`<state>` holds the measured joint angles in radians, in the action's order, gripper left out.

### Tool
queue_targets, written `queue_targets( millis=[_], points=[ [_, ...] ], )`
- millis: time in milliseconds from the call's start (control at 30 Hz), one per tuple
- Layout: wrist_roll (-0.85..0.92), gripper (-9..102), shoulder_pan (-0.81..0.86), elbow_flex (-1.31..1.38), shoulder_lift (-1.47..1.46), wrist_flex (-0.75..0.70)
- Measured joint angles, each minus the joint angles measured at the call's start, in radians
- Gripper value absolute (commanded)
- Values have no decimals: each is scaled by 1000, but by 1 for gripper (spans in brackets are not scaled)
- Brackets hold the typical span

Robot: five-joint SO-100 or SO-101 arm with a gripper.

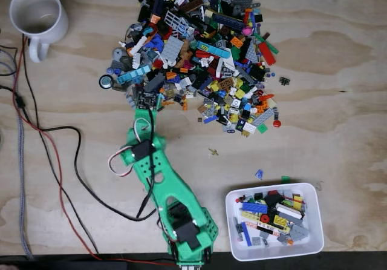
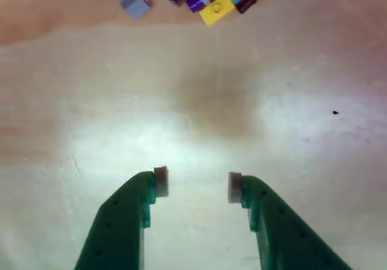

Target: Find the closest Lego and put it in the bin.

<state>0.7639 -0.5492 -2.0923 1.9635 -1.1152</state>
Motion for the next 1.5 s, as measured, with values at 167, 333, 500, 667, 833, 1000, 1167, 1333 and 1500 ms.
queue_targets(
  millis=[167,333,500,667,833,1000,1167,1333,1500],
  points=[
    [-12,18,20,140,-291,143],
    [0,18,55,255,-459,206],
    [25,18,60,313,-531,230],
    [32,18,60,364,-577,236],
    [51,17,58,391,-615,236],
    [51,17,46,391,-644,258],
    [51,15,37,407,-673,284],
    [77,15,29,439,-695,287],
    [95,13,31,462,-713,287]
  ],
)
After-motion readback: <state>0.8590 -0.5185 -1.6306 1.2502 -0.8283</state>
